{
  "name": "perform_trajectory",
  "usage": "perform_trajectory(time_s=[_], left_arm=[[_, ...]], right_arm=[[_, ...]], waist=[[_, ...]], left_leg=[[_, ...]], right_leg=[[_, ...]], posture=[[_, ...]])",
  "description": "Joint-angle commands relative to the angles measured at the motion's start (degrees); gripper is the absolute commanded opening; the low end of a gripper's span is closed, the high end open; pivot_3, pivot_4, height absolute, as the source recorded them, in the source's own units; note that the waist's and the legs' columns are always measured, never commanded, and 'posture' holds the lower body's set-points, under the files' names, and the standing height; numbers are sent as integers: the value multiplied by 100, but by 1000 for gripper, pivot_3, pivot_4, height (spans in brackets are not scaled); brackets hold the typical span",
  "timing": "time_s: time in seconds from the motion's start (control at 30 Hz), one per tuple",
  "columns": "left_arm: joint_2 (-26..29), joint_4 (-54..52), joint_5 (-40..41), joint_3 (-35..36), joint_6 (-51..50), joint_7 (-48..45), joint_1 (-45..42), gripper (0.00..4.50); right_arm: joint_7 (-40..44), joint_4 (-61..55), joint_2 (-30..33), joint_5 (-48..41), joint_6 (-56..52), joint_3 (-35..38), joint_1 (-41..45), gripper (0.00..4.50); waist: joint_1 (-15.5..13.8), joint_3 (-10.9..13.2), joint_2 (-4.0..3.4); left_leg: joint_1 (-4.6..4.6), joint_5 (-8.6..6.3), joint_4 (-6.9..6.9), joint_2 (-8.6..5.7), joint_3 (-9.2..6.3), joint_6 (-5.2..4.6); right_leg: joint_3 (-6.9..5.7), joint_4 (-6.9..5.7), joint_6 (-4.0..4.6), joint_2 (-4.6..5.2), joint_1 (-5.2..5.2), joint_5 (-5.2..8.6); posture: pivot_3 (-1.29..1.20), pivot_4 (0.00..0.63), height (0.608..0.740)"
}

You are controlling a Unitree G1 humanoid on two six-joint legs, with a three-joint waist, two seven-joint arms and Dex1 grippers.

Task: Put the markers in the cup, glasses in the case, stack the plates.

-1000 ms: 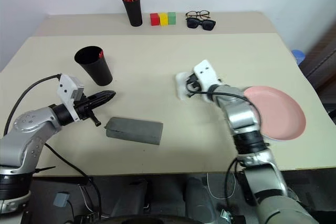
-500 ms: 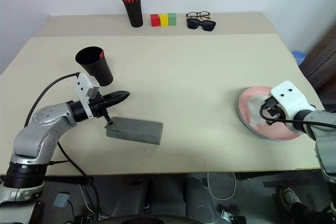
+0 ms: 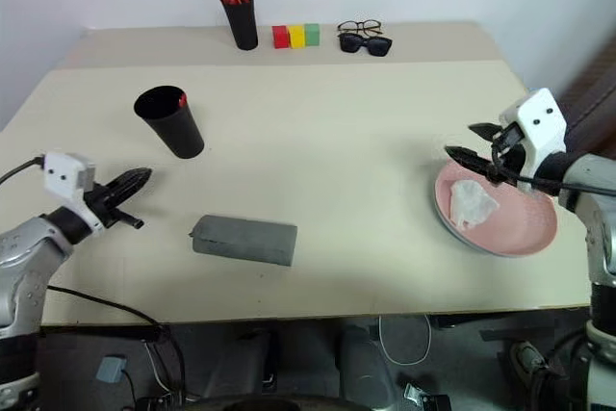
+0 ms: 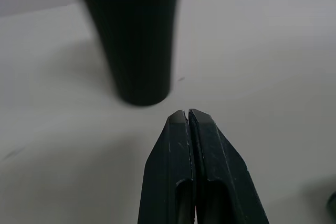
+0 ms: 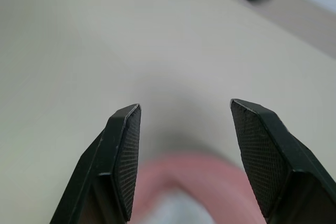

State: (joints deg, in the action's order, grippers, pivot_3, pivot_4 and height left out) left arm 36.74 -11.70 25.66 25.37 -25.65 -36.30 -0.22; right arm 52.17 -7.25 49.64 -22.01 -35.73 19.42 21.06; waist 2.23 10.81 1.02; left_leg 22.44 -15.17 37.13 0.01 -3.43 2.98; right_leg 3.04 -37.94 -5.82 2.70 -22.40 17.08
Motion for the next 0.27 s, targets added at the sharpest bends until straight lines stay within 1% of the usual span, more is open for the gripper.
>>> perform_trajectory(time_s=[0.03,0.13,0.27], left_arm=[[123,-459,-62,386,115,92,406,0],[47,-744,-70,486,173,175,765,0],[-172,-1037,-23,725,211,389,1138,0]], right_arm=[[325,294,-282,-345,121,-356,299,2735],[438,594,-455,-181,354,-773,442,2735],[415,934,-767,-78,537,-1199,722,2735]], waist=[[-11,-1,1],[-118,1,-1],[-126,2,-3]], left_leg=[[0,-1,0,0,0,-2],[2,-2,0,-6,1,-2],[2,-3,-1,-6,5,-3]], right_leg=[[0,4,0,4,3,0],[-1,6,0,14,2,0],[0,7,0,17,-3,0]], posture=[[0,150,740],[0,150,740],[0,150,740]])
